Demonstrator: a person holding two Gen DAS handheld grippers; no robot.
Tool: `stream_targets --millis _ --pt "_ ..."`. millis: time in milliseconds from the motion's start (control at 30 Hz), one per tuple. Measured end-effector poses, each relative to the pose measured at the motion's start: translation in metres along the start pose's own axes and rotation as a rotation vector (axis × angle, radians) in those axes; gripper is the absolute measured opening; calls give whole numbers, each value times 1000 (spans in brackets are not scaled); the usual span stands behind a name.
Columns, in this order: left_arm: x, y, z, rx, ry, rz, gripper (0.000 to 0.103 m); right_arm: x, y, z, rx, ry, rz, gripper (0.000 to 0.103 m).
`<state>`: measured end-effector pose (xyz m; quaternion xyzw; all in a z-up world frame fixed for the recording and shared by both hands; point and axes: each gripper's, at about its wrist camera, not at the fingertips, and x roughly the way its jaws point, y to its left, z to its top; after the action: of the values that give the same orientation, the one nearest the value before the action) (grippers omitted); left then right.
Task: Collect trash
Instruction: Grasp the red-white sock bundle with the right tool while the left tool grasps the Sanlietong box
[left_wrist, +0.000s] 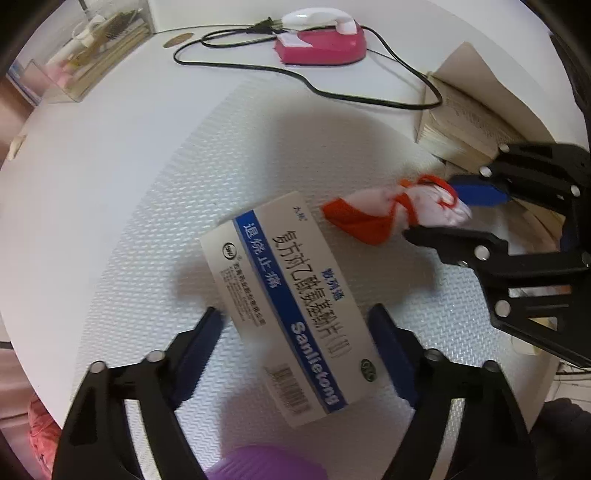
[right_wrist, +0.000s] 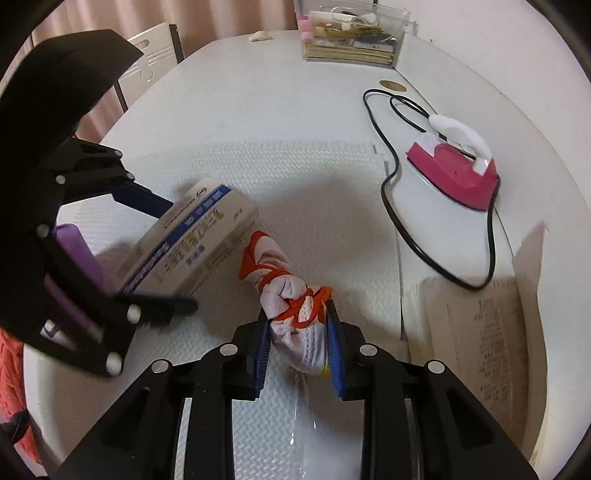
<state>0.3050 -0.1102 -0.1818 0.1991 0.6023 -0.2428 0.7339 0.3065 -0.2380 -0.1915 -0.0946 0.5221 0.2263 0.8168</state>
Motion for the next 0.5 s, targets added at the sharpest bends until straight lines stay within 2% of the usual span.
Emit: stream_targets --millis 100,167,233,500 --pt "-3 4 -1 -25 -9 -25 70 -4 0 -3 19 -12 23 27" --pt "-4 3 -1 -16 -16 -1 70 -7 0 -4 25 -19 28 27" --pt "-9 1 -2 -20 -28 -8 70 -12 1 -5 26 -28 23 27" --pt "-51 -10 -17 -6 -107 -12 70 -53 -2 -9 46 -93 16 27"
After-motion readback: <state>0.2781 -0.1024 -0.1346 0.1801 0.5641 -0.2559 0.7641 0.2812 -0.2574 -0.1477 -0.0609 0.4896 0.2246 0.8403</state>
